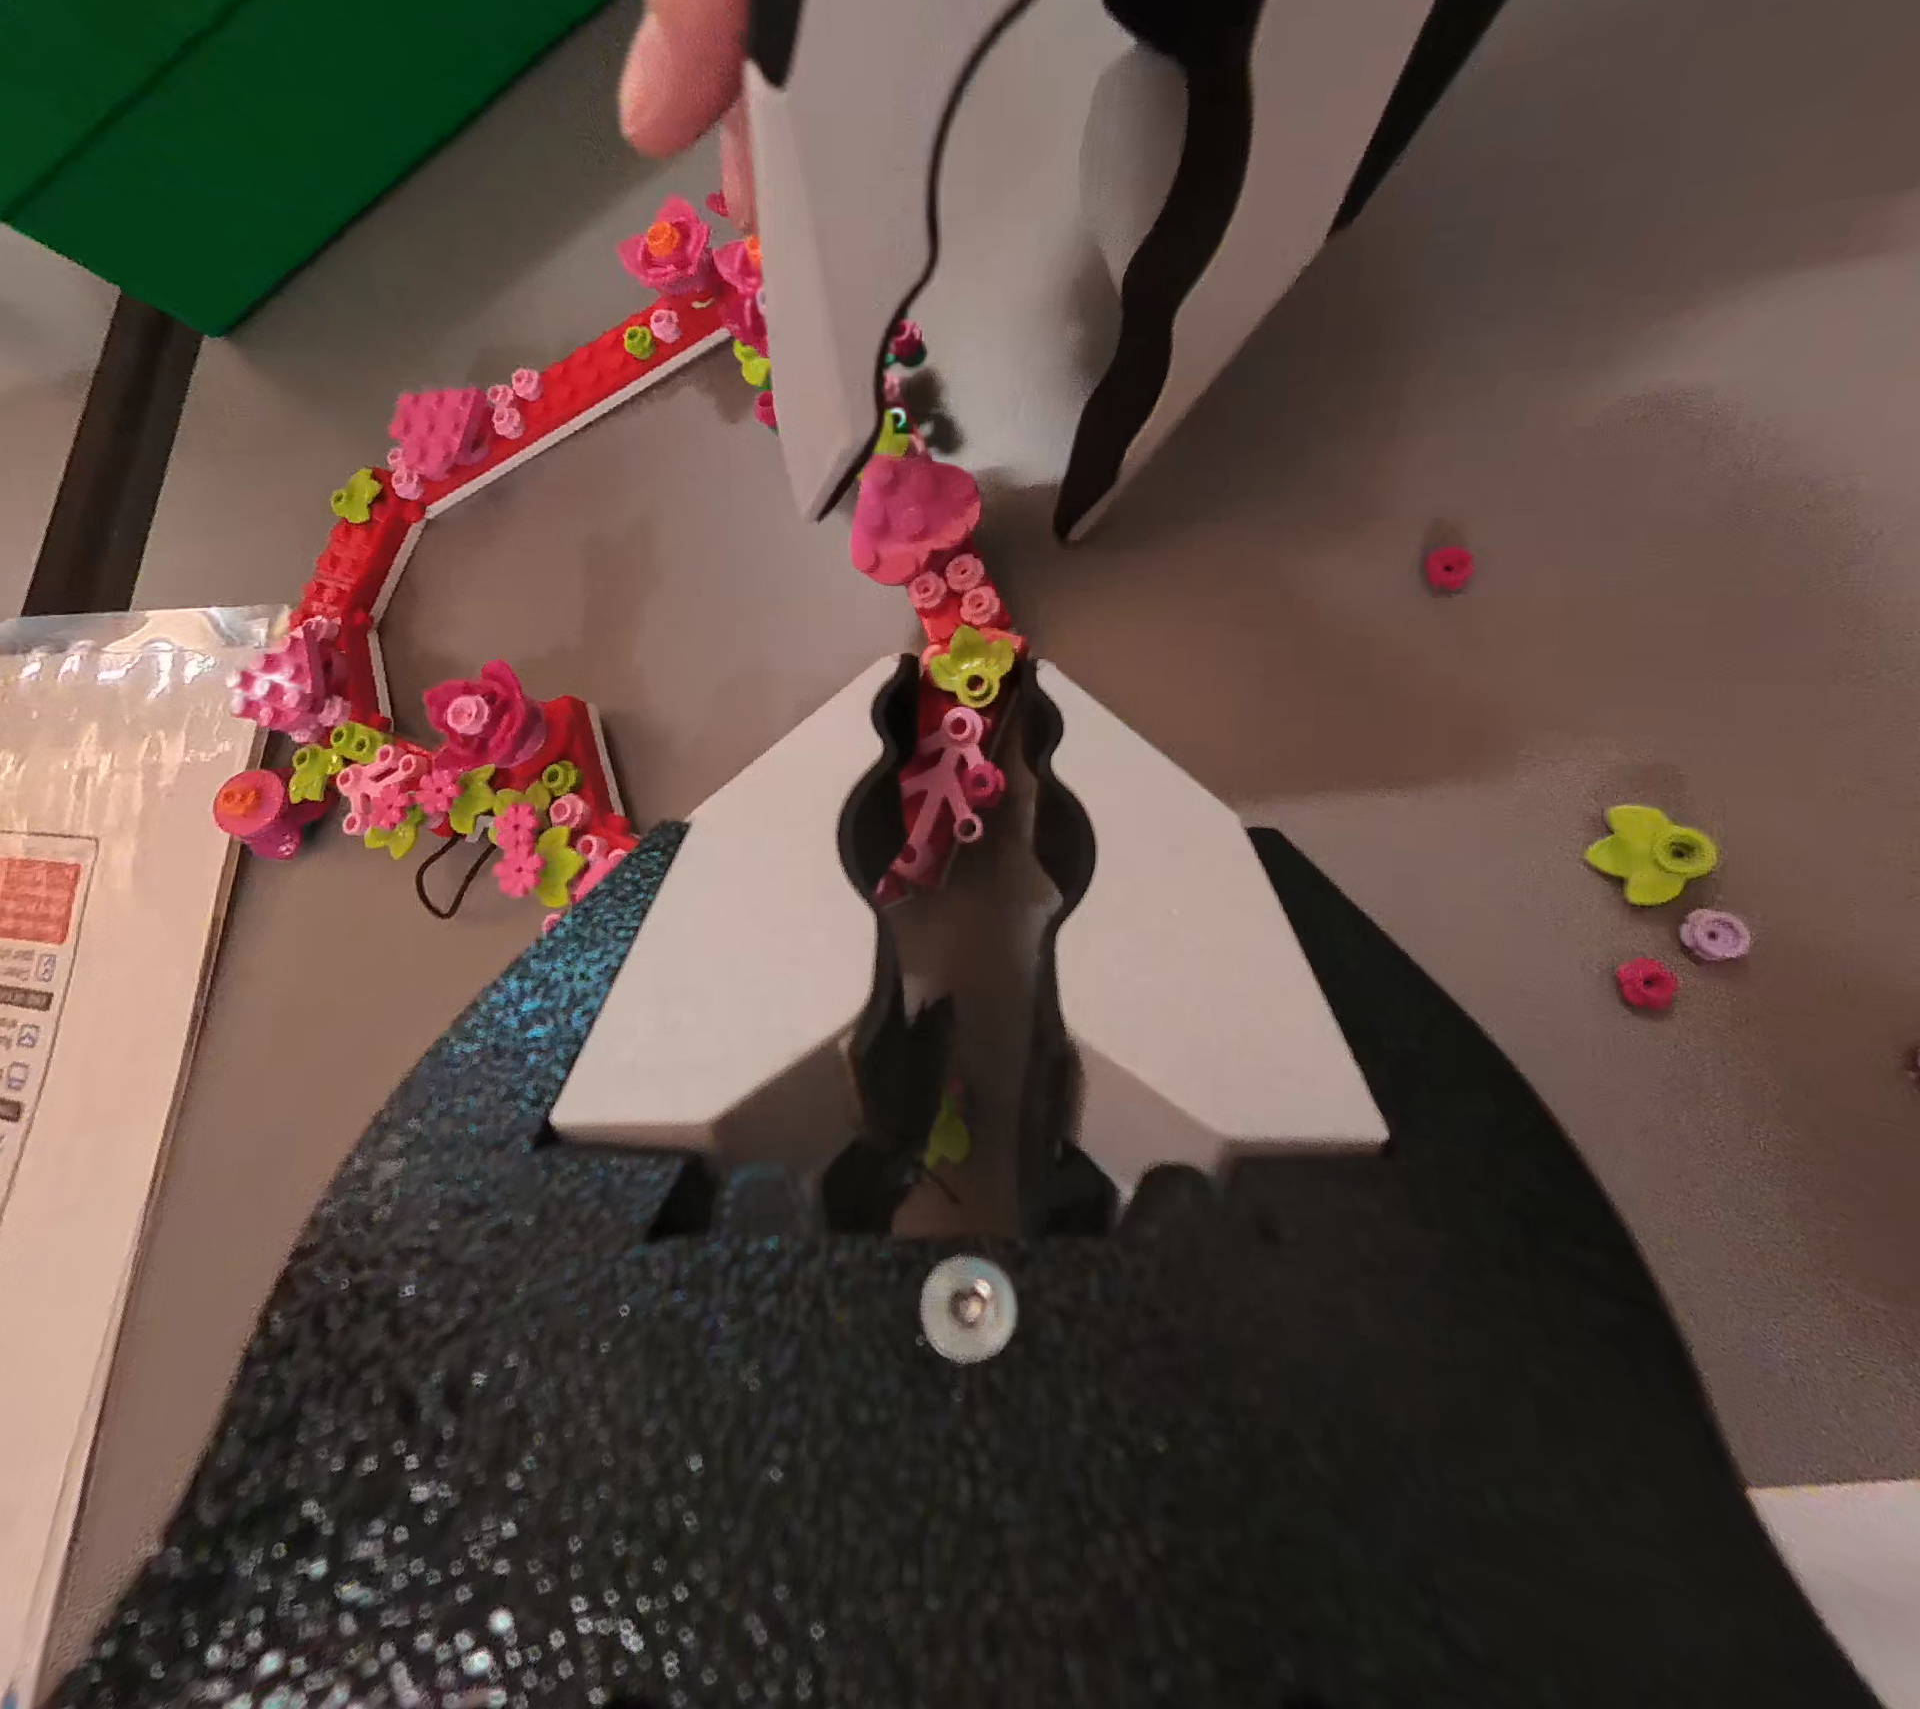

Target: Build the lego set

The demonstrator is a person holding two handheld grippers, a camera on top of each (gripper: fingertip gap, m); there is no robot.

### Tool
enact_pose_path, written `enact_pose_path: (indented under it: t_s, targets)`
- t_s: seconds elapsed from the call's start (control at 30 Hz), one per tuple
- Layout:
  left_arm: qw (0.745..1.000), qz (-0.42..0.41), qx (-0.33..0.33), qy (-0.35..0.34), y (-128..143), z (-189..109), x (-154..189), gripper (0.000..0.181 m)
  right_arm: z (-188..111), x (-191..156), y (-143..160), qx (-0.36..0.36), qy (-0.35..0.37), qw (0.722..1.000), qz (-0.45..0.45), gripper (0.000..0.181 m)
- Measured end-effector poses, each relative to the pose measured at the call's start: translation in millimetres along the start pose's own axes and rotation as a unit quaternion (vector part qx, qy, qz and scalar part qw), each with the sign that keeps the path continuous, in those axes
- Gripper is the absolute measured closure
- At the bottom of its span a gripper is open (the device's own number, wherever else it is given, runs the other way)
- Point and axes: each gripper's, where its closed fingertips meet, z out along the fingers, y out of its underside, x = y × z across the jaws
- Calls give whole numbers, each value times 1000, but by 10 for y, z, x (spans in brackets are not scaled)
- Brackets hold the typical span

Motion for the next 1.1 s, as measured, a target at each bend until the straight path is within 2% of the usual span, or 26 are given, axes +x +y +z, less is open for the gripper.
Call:
enact_pose_path:
  t_s: [0.03,0.2,0.3,0.83,1.1]
  targets:
    - [1000,-6,7,1,-16,-10,-5,164,6,21,-13,5,24,1000,-17,135]
    - [999,-20,25,5,-51,-27,-15,164,56,102,1,1,111,989,-96,147]
    - [999,-23,26,6,-44,-24,-14,164,71,83,3,1,131,984,-124,156]
    - [999,-30,21,5,-15,12,-8,164,89,61,28,-3,212,968,-131,161]
    - [998,47,13,-25,-70,18,43,138,93,71,14,13,223,970,-100,161]
